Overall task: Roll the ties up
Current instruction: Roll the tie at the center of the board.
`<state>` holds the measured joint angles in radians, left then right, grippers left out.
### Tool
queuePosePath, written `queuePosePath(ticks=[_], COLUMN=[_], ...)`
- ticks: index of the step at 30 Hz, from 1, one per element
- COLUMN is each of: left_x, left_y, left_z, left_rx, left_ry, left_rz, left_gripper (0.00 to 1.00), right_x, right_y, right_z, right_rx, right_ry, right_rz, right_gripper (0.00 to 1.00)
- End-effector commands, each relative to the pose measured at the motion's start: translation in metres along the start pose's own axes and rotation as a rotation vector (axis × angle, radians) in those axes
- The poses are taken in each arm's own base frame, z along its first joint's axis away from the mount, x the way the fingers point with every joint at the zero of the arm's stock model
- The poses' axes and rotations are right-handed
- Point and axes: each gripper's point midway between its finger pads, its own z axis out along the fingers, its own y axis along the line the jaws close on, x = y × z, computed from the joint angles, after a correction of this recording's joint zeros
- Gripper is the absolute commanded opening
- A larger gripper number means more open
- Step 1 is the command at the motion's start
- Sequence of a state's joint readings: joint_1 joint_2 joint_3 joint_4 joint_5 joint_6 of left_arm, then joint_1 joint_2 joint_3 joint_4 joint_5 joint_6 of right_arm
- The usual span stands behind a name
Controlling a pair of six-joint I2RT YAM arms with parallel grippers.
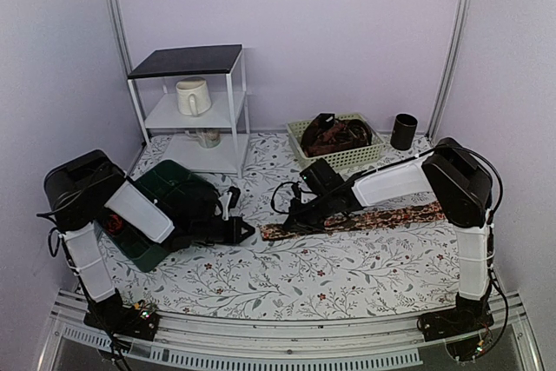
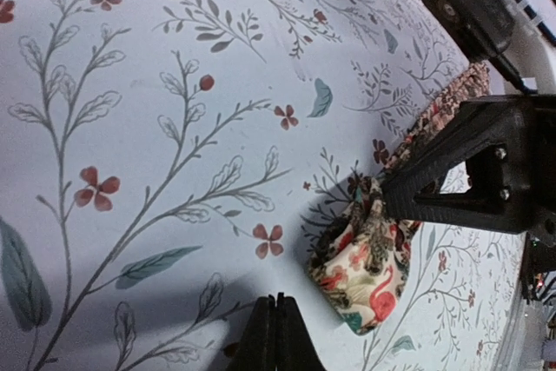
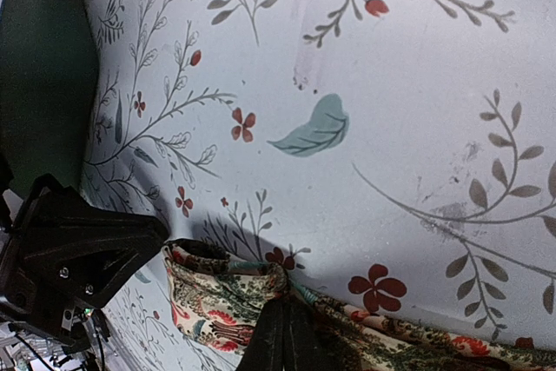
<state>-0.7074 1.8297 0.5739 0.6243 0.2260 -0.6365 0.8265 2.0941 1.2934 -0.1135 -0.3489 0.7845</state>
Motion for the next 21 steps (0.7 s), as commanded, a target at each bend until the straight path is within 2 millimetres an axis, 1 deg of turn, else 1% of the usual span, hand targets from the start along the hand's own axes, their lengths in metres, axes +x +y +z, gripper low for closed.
queuePosePath(ticks=[1, 6, 11, 15, 17, 21], left_x=[0.031, 0.042, 0.054, 0.069, 0.073, 0.071], left_y=[0.007, 0.003, 0.005, 0.019, 0.023, 0.026], left_z=[0.011, 0.016, 0.012, 0.008, 0.005, 0.007], left_rx=[0.008, 0.057, 0.064, -0.014, -0.058, -0.129], left_ry=[0.110, 0.141, 0.165, 0.221, 0.234, 0.260], left_rz=[-0.019, -0.058, -0.124, -0.200, -0.208, -0.191], left_gripper=[0.00, 0.00, 0.00, 0.00, 0.00, 0.00], right_x=[0.014, 0.015, 0.015, 0.014, 0.014, 0.012], right_y=[-0.024, -0.025, -0.025, -0.023, -0.022, -0.019], right_z=[0.010, 0.010, 0.011, 0.010, 0.010, 0.009], right_rx=[0.082, 0.078, 0.073, 0.065, 0.063, 0.053], right_ry=[0.034, 0.032, 0.033, 0.030, 0.029, 0.022], right_rz=[0.017, 0.020, 0.023, 0.023, 0.023, 0.020], right_gripper=[0.03, 0.03, 0.03, 0.03, 0.03, 0.03])
